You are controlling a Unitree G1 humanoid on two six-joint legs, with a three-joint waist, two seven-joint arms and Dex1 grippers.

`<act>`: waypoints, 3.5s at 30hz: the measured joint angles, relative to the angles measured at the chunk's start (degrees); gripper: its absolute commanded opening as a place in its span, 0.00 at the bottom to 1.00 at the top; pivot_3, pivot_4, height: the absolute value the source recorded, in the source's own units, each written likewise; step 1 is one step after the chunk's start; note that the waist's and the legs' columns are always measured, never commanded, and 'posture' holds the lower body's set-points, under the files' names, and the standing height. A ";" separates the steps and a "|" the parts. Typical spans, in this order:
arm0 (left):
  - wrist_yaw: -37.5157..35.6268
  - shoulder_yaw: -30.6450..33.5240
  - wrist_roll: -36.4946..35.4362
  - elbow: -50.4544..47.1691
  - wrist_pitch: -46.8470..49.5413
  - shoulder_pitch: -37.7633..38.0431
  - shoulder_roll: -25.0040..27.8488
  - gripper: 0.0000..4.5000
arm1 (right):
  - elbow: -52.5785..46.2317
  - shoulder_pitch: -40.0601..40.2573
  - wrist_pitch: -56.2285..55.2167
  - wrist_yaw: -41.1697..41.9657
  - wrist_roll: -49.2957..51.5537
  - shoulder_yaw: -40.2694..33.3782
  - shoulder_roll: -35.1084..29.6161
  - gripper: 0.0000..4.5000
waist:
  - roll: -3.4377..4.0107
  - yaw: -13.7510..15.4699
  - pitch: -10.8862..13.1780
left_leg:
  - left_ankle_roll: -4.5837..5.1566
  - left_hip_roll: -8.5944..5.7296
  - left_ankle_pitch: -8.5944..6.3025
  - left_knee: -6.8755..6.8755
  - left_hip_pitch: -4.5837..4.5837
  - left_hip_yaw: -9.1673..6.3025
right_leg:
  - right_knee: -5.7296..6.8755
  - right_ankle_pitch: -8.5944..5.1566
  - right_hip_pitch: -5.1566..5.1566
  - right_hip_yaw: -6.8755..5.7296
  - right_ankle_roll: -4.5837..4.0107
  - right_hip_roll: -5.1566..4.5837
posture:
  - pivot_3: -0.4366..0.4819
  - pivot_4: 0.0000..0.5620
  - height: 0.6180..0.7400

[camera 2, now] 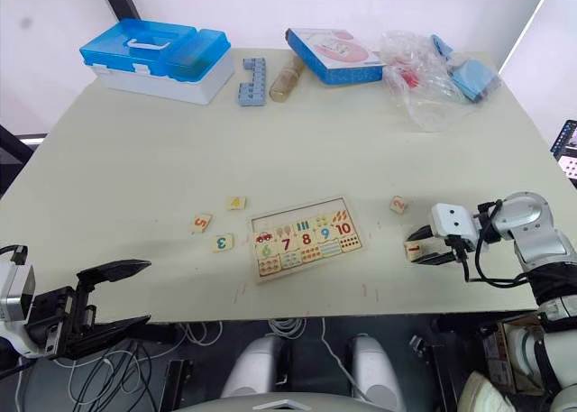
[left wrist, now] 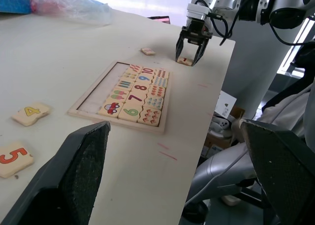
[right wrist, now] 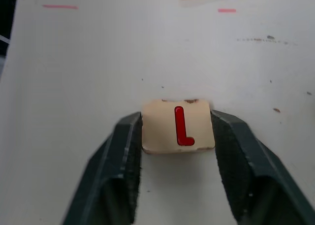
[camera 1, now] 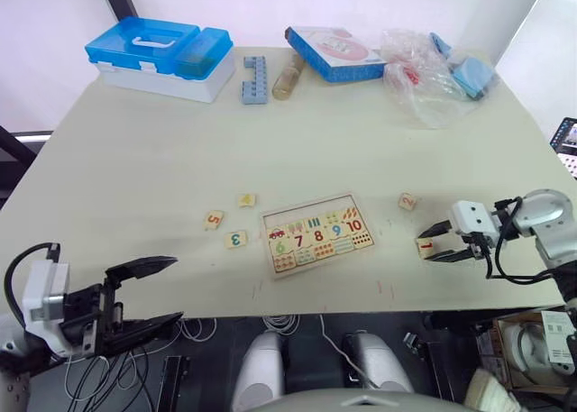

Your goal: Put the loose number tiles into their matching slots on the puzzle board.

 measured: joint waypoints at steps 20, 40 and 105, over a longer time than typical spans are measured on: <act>-0.88 -7.70 -0.83 4.09 -3.24 -7.10 3.63 1.00 | -59.90 46.58 46.60 -49.67 17.58 -30.95 13.88 0.99 | 0.18 0.31 -0.06 | -0.01 0.02 -0.02 0.11 -0.10 -0.19 | 0.51 -0.04 -0.24 0.10 -0.01 -0.12 | 0.48 0.27 1.00; -0.86 -10.79 -0.63 7.69 -4.73 -11.85 3.49 1.00 | -65.21 50.45 44.96 -76.28 5.64 -19.60 34.24 0.99 | 0.22 -0.01 -0.06 | -0.04 0.31 -0.03 0.06 -0.11 -0.15 | 0.45 -0.05 -0.38 0.04 -0.03 -0.17 | 0.48 0.27 1.00; 16.71 3.33 -0.62 -10.18 -1.28 7.00 -5.78 1.00 | 1.62 -40.57 37.28 -17.25 -10.75 28.86 40.44 0.19 | 0.61 -1.53 0.53 | -0.18 0.02 0.08 0.18 -0.99 -0.07 | 0.79 0.02 -1.15 -1.07 -0.06 -0.60 | 0.48 0.27 1.00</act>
